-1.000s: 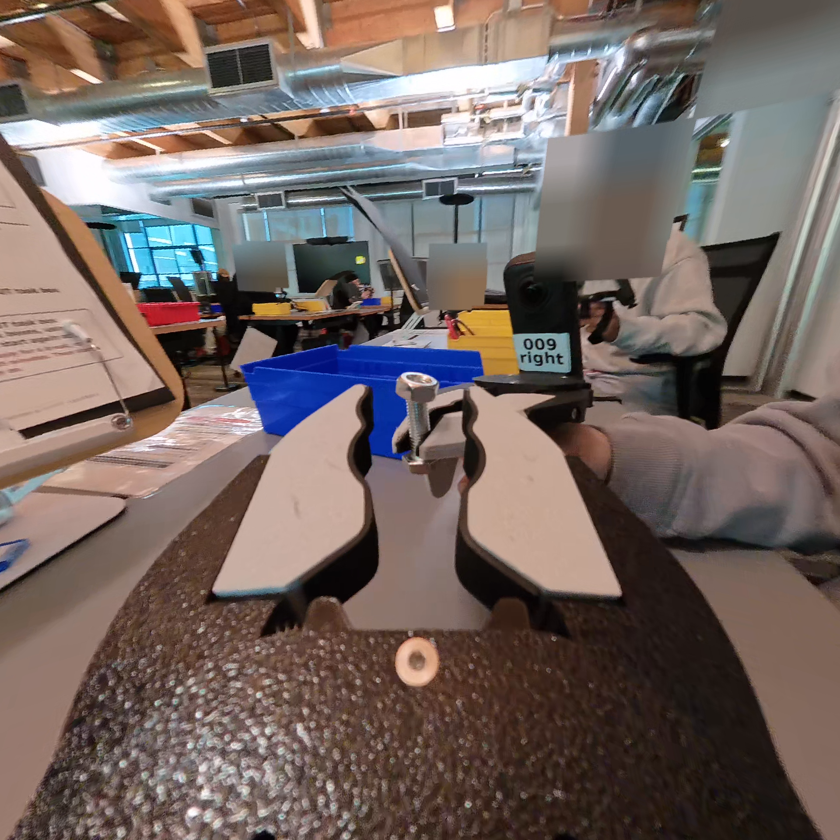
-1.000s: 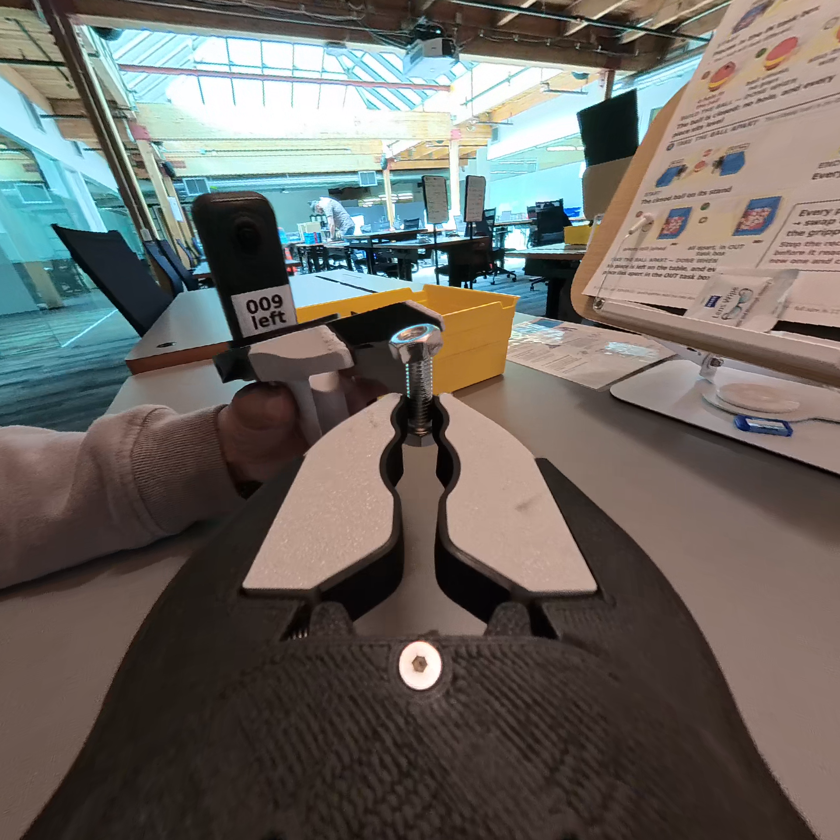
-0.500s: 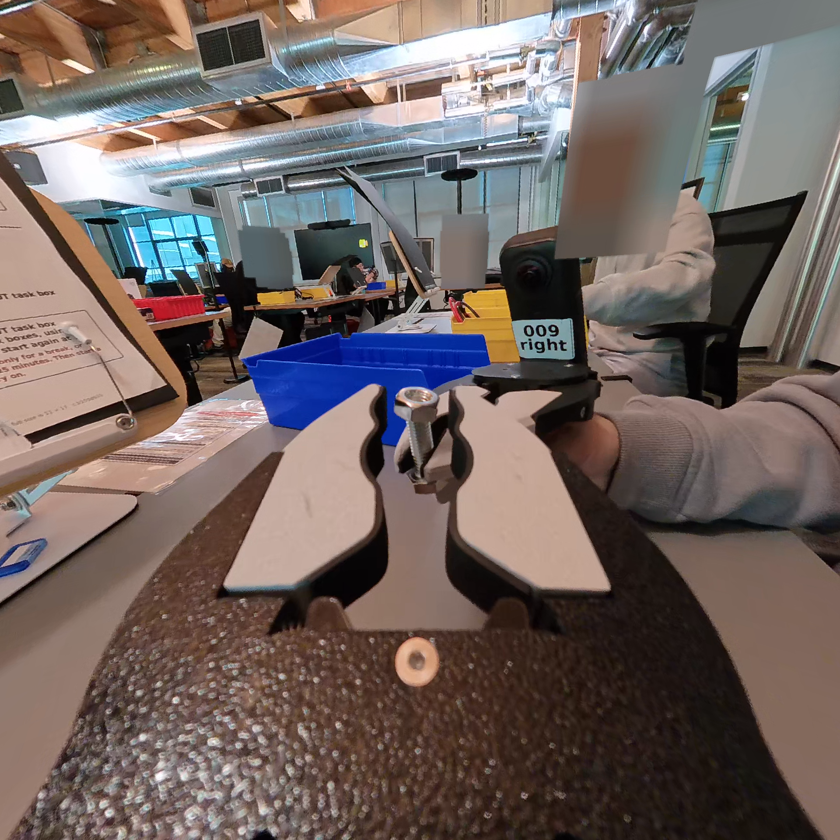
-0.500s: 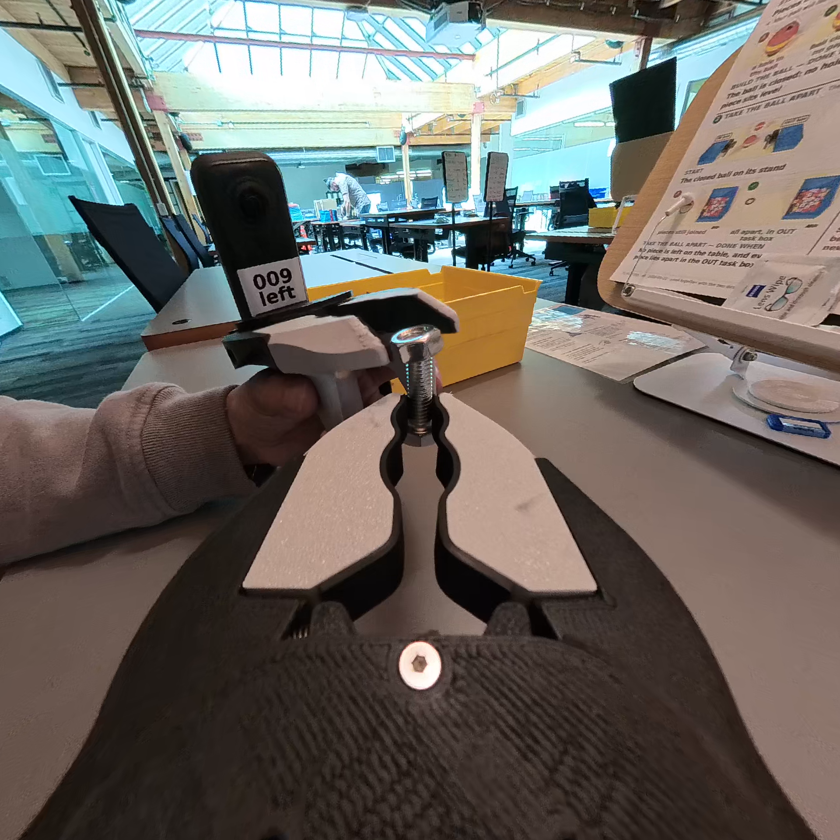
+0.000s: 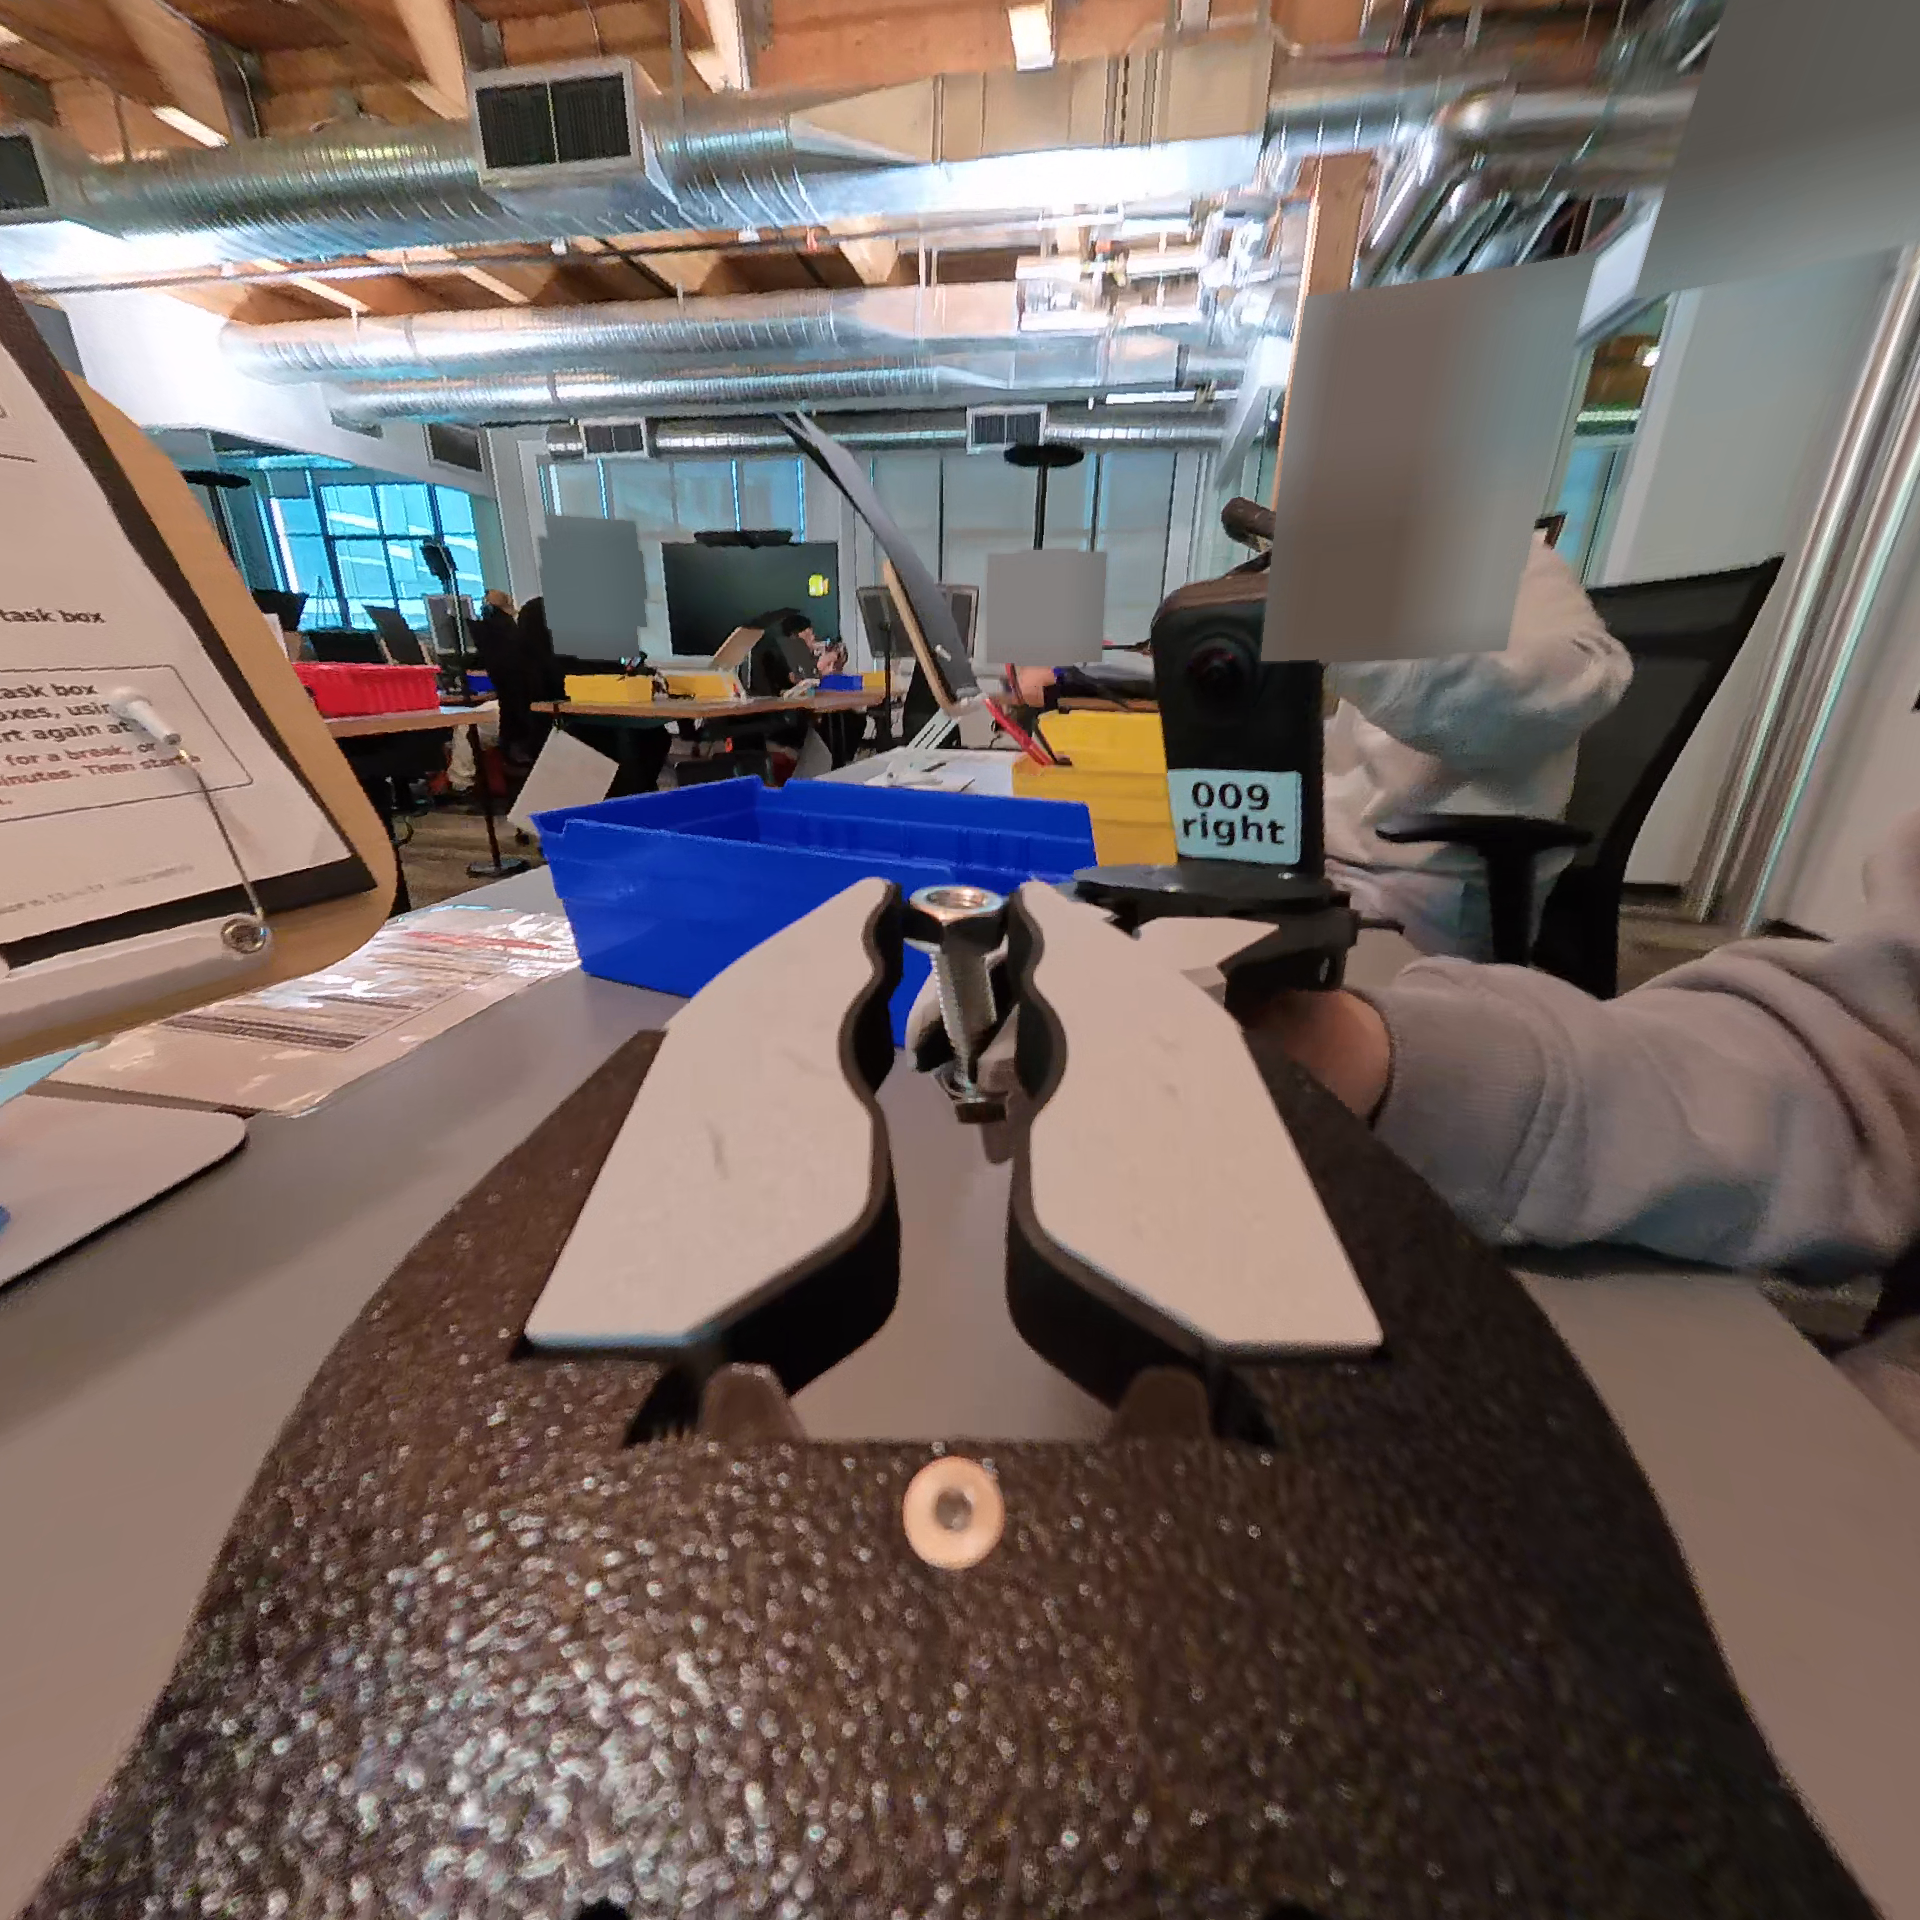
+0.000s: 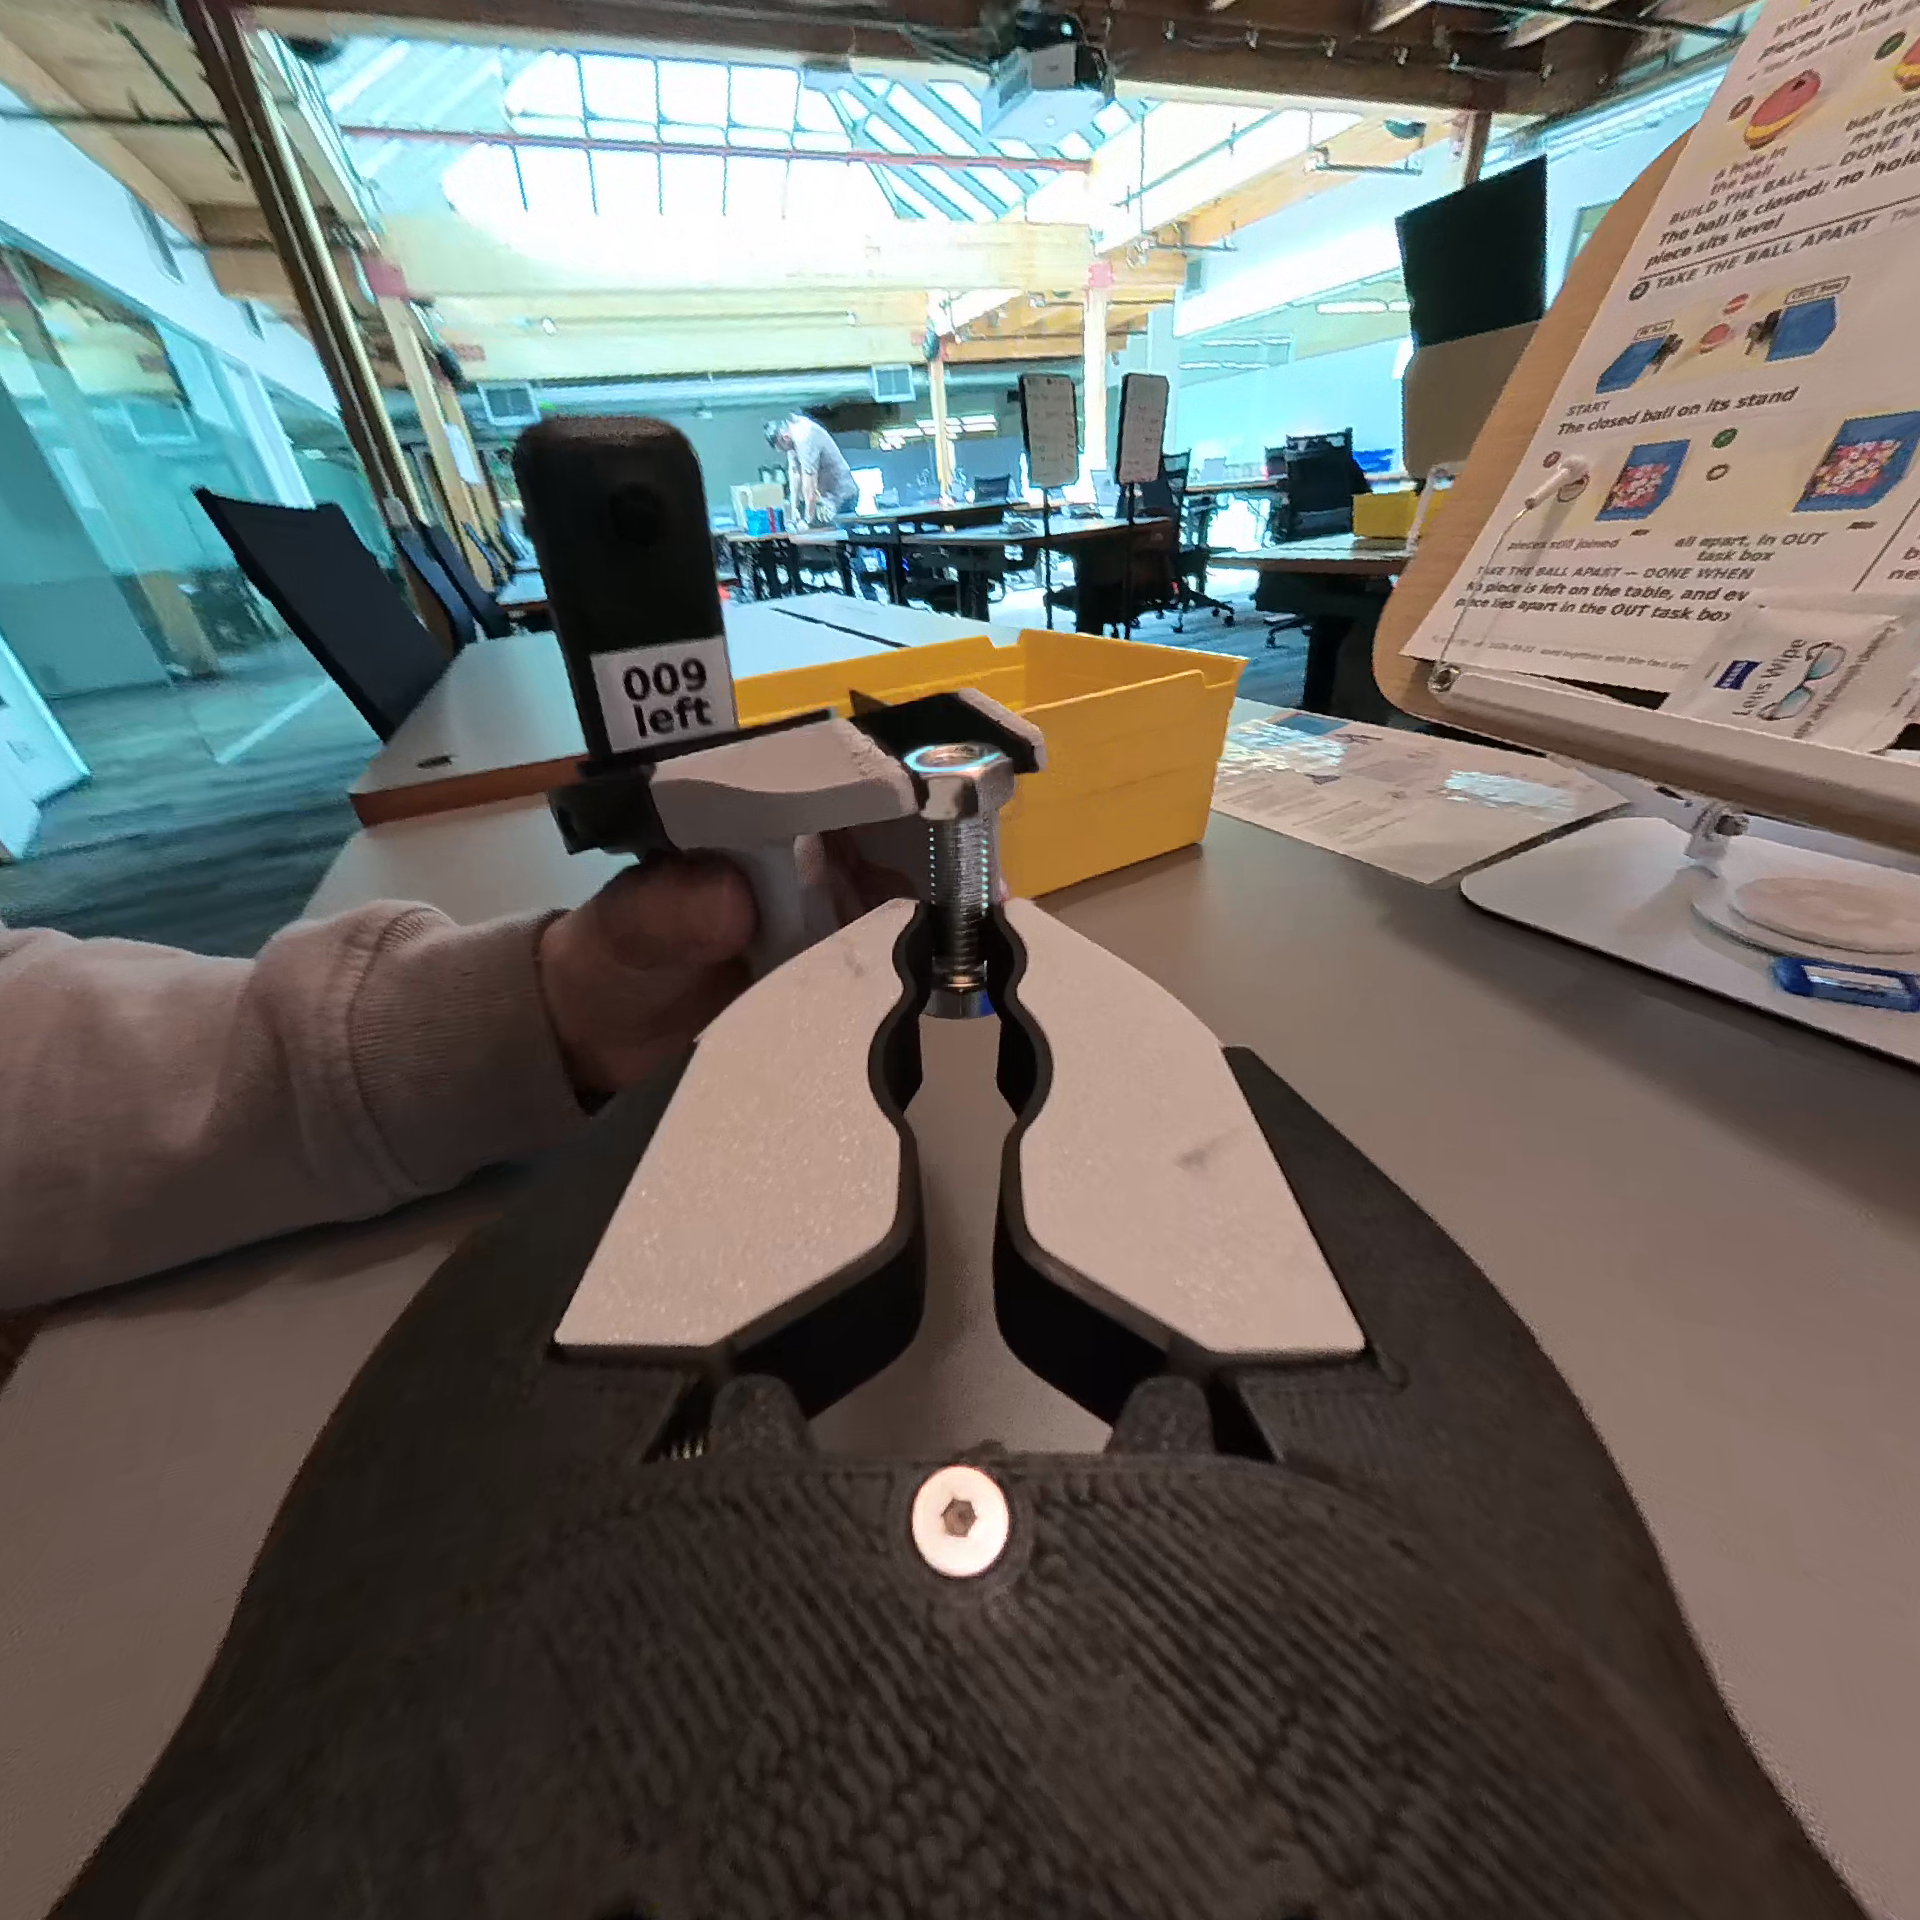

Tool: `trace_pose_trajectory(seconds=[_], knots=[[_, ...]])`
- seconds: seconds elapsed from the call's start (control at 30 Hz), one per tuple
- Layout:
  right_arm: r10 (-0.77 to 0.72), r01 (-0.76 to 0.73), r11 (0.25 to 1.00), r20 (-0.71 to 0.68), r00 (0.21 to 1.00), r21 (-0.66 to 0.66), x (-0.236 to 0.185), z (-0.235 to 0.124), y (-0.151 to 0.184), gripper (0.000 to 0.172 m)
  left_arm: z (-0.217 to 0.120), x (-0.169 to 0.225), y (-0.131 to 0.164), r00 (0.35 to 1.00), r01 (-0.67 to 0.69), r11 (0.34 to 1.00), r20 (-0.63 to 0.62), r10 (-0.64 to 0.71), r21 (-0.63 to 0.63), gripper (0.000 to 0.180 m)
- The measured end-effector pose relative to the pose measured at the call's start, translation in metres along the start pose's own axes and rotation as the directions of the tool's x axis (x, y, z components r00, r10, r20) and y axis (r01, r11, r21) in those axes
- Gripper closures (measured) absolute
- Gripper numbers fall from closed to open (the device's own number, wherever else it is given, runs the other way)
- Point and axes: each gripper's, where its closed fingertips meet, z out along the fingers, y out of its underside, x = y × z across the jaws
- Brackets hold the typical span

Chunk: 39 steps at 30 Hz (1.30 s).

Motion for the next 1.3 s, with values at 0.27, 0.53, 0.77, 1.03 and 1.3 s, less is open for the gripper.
trace_pose_trajectory(seconds=[0.27,0.53,0.77,1.03,1.3], knots=[[0.081,-0.086,0.994,0.066,0.995,0.074,-0.006,-0.001,-0.009,0.163,0.004,0.005,-0.009,0.997,0.083,0.987,-0.024,-0.08,0.139,0.163],[0.134,-0.146,0.984,0.119,0.984,0.102,-0.01,-0.002,-0.012,0.162,0.003,0.008,-0.013,0.995,0.09,0.977,-0.047,-0.083,0.193,0.163],[0.093,-0.096,0.995,0.072,0.993,0.039,-0.005,-0.001,-0.004,0.163,0.002,0.003,-0.004,0.999,-0.042,0.998,0.005,0.042,0.047,0.163],[0.015,-0.015,1.0,0.005,1.0,-0.008,0.002,0.0,0.002,0.163,0.002,-0.001,0.003,0.998,-0.048,0.999,0.034,0.048,-0.021,0.163],[0.006,-0.006,1.0,0.005,1.0,-0.007,0.001,0.001,0.002,0.163,0.001,-0.001,0.002,0.999,-0.035,0.999,0.026,0.036,-0.006,0.163]])
